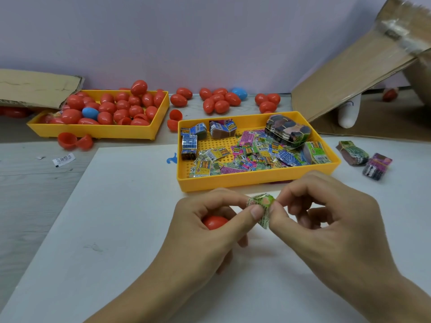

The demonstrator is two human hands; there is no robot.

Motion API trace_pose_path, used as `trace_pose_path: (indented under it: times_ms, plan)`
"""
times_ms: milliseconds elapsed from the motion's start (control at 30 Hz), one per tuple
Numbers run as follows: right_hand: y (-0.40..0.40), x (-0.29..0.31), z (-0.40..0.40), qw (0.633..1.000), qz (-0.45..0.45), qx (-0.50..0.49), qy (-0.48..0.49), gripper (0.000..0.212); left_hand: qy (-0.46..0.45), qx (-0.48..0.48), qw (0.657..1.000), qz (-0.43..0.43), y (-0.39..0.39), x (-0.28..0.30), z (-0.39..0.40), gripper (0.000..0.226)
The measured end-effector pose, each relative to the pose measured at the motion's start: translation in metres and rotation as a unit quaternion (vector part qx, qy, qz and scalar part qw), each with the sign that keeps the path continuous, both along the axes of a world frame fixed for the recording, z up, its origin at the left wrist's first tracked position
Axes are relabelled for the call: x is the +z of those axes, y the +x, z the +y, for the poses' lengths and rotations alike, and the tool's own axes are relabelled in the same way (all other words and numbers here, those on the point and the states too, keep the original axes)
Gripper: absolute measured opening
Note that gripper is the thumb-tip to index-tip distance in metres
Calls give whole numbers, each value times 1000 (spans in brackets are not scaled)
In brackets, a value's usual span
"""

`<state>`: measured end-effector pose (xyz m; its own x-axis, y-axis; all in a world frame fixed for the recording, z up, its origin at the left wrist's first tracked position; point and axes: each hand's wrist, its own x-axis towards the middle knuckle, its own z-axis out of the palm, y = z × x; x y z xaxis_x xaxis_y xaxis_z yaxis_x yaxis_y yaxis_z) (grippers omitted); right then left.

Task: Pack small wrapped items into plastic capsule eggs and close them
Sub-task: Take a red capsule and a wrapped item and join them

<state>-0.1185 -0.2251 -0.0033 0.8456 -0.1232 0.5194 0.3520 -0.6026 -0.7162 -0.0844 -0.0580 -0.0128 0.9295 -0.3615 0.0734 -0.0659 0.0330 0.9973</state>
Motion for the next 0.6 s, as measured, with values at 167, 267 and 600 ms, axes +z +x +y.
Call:
trace_pose_path:
  times_ms: [167,267,600]
  plan:
    - [-1,-1,-2,999,-20,-23,-25,11,-10,20,1000,6,1,-1,0,17]
    - [-1,-1,-2,999,-16,-31,-21,7,-27,12,1000,8,1,-2,0,20]
    - [0,-1,-1,975,114,38,189,7,-37,-4,999,-37,-1,-2,-2,22]
